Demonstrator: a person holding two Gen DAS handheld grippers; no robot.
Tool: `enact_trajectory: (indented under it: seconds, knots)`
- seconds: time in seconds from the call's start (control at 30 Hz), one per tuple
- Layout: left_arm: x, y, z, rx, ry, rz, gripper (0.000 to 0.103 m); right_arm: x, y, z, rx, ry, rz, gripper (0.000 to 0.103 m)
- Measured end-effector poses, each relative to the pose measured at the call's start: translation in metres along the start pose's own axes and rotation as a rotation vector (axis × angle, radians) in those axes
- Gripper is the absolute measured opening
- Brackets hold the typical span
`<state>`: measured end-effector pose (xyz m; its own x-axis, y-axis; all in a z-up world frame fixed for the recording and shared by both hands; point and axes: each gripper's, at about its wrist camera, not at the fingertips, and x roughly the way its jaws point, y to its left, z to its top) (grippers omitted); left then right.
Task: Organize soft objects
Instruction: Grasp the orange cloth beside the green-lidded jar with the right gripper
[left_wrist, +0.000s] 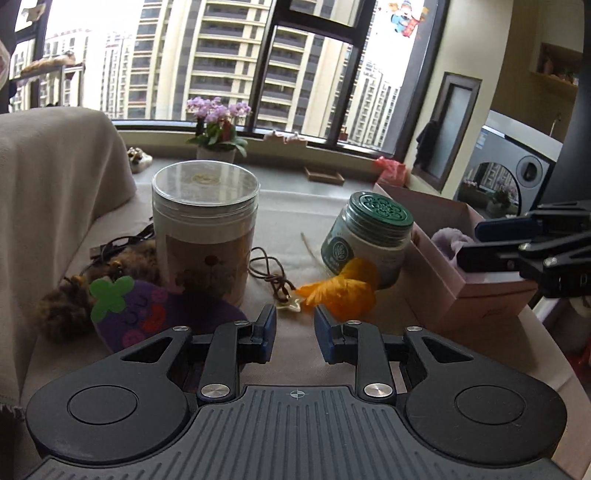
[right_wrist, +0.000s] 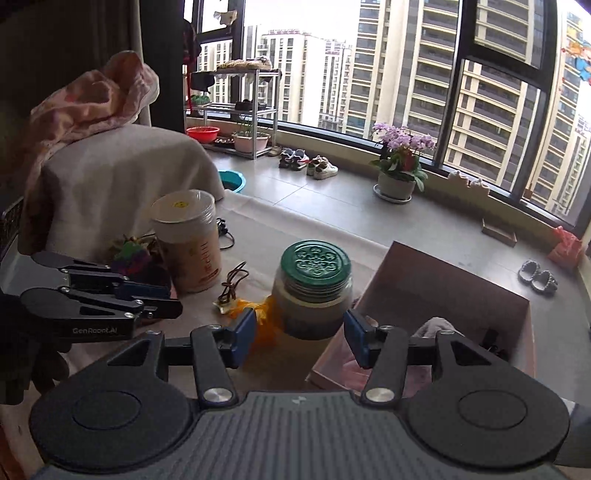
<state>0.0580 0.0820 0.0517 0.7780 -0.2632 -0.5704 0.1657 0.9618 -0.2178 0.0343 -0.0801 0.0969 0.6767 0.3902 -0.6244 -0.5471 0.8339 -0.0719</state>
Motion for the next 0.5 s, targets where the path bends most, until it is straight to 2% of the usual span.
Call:
enact_trajectory:
  seconds: [0.07, 0.23, 0.37, 0.5]
  knots:
    - [0.009, 0.002, 0.007, -0.028, -0.008, -0.001, 0.028, 0.004, 0.006, 0.002, -0.007, 0.010, 0.002, 0.053]
    - [0.046, -0.002, 0.016, -0.046, 0.027, 0.073, 0.028, 0.010, 0.009, 0.001, 0.002, 0.033, 0.027, 0.053]
    - [0.068, -0.007, 0.016, -0.030, 0.067, 0.135, 0.028, 0.011, 0.007, -0.009, -0.010, 0.041, 0.035, 0.053]
    - [0.074, -0.010, 0.013, -0.003, 0.069, 0.156, 0.028, 0.009, 0.007, -0.018, -0.035, 0.044, 0.041, 0.053]
